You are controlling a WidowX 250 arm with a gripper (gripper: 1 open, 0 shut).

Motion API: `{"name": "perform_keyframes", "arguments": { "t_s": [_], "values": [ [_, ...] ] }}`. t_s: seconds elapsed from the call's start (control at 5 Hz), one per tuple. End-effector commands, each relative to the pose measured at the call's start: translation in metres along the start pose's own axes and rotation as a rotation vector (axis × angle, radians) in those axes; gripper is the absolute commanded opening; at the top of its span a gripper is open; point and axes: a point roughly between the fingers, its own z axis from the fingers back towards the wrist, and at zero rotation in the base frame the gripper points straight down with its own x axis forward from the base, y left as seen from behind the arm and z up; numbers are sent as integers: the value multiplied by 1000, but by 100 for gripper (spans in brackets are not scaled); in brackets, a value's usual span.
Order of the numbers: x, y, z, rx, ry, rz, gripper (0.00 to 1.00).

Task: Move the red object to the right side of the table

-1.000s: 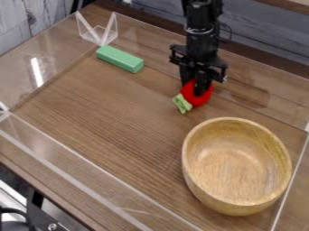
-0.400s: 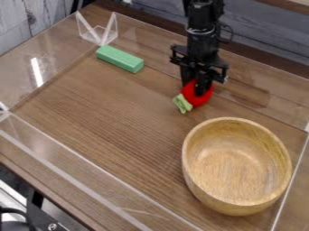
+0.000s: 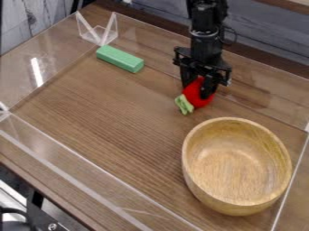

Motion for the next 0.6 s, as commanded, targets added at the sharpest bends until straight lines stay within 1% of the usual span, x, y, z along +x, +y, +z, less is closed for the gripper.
{"name": "perform_keyframes", "arguments": {
  "t_s": [0.0,0.4],
  "values": [
    [-6,-20,-5,-14,27,-33,100],
    [-10,-17,34,-39,-43,-24,100]
  ]
}}
